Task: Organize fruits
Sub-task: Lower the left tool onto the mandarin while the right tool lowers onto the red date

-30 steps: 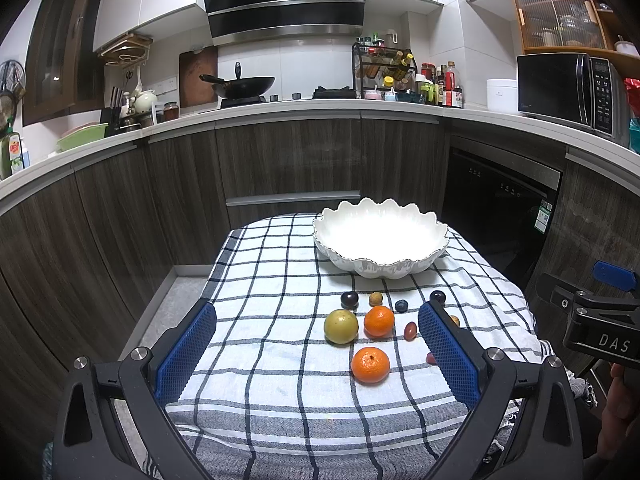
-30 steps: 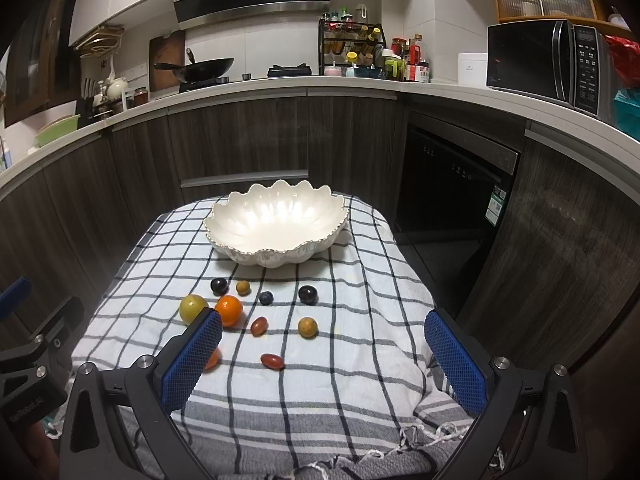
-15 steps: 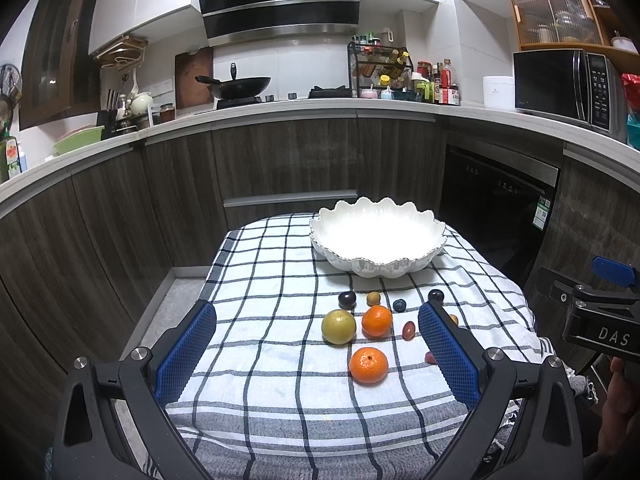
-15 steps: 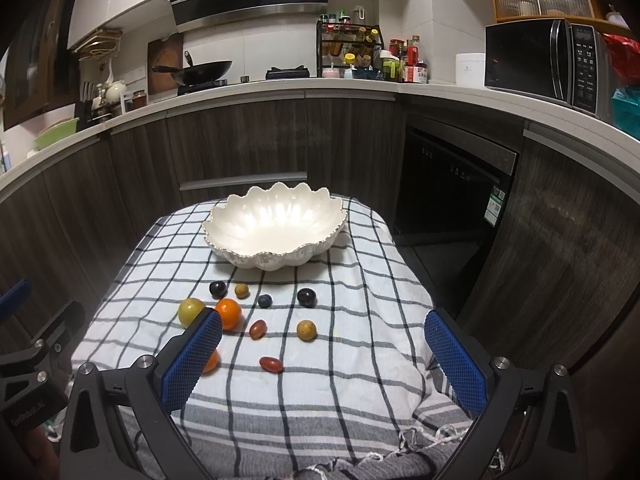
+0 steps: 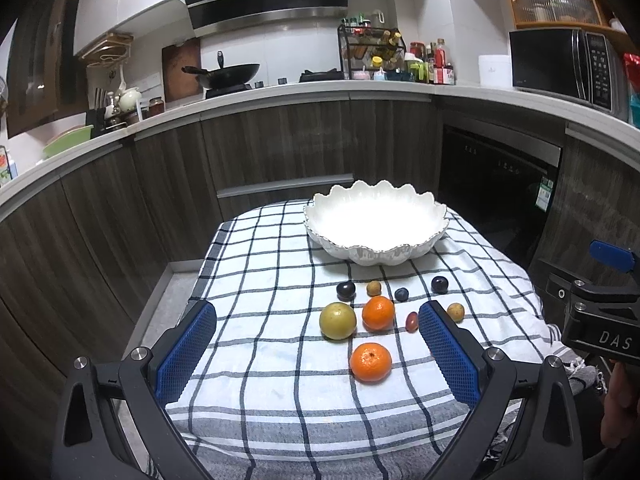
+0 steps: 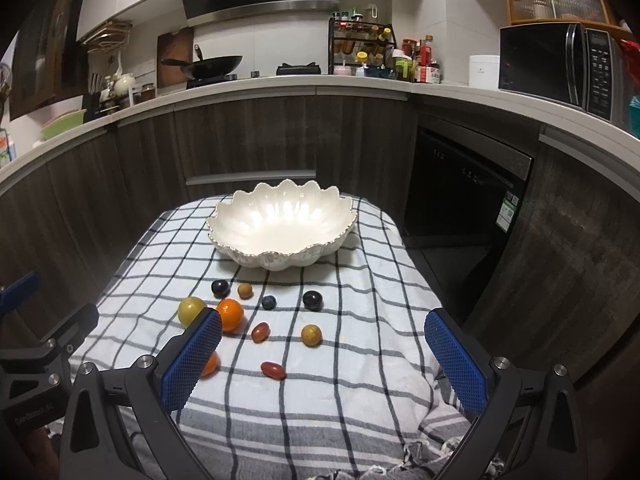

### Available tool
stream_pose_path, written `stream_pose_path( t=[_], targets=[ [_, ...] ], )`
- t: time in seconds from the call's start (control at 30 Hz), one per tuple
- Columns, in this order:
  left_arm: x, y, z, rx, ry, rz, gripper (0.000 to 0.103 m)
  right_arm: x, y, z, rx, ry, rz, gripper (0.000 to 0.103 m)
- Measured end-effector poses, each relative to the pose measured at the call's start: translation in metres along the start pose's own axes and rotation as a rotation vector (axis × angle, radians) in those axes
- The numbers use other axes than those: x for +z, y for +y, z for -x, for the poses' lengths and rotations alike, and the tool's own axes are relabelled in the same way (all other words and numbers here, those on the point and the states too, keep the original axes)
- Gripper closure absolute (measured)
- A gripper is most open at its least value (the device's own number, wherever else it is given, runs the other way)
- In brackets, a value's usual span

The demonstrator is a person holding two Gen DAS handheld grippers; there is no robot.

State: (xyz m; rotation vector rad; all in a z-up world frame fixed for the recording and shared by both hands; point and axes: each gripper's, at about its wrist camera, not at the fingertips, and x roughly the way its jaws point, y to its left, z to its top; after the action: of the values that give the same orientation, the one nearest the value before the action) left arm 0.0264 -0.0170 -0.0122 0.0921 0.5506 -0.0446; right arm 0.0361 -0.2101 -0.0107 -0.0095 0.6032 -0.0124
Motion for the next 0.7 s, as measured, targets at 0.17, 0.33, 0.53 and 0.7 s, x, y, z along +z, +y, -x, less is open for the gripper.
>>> stream_pose_path(
  t=[0.17,0.33,0.53,0.7],
  targets=[
    [0.001,0.000,-0.014,-0.026,0.022,-0.008,0.000,-0.001,0.002,-0.014,0.011,0.011,0.012,0.000],
    [-0.001,0.001,-0.029,-0.031,0.047,-0.013,0.000,-0.003,0.008,-0.029,0.026,0.031,0.038,0.000],
    [-0.004,0.002,-0.052,-0.040,0.084,-0.011,0.000,-0.005,0.012,-0.047,0.028,0.054,0.060,0.000],
    [-0.010,-0.002,-0.068,-0.051,0.104,-0.024,0.000,-0.008,0.012,-0.061,0.027,0.070,0.065,0.001]
  ],
)
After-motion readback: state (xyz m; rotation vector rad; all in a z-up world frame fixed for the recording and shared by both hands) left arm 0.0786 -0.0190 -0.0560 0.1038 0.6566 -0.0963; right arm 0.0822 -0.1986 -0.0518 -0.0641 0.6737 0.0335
